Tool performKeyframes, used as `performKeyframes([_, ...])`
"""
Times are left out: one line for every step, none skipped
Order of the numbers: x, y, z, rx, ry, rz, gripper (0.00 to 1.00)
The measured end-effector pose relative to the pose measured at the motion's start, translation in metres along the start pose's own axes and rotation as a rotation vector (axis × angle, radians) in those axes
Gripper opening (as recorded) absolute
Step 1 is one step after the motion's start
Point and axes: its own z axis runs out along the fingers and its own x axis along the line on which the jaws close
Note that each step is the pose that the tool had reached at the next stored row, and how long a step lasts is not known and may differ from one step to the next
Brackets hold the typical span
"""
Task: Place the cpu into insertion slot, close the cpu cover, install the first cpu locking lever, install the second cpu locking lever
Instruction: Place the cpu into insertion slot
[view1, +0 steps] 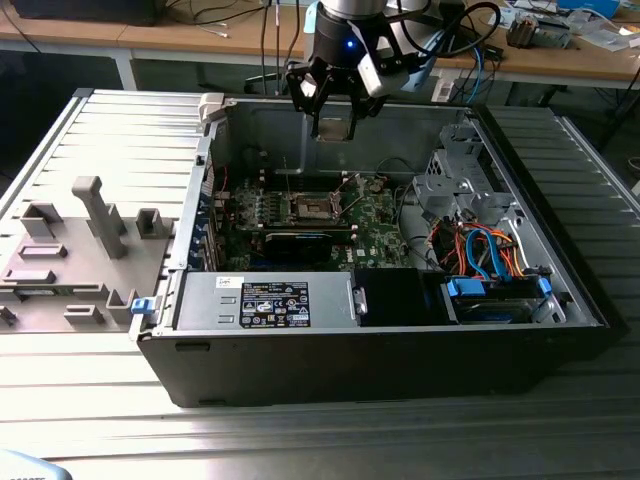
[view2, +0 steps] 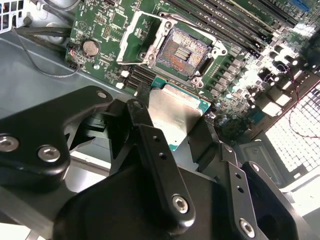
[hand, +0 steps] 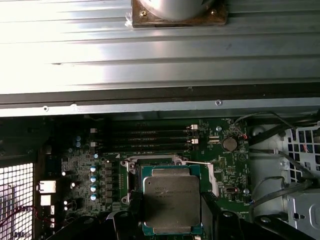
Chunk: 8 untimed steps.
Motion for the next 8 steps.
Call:
performKeyframes([0.0, 0.0, 0.0001, -0.0002, -0.0004, 0.004, 0.55])
performKeyframes([0.0, 0.0, 0.0001, -0.0003, -0.0011, 0.011, 0.55])
performKeyframes([0.0, 0.0, 0.0002, -0.0005, -0.0014, 0.015, 0.55])
performKeyframes([0.0, 0.0, 0.0002, -0.0005, -0.0017, 0.019, 0.55])
performKeyframes([0.0, 0.0, 0.0002, -0.0005, -0.0021, 0.023, 0.55])
performKeyframes([0.0, 0.0, 0.0003, -0.0006, -0.0023, 0.026, 0.55])
performKeyframes([0.0, 0.0, 0.0003, -0.0007, -0.0029, 0.032, 0.55])
performKeyframes([0.0, 0.0, 0.0004, -0.0008, -0.0033, 0.035, 0.55])
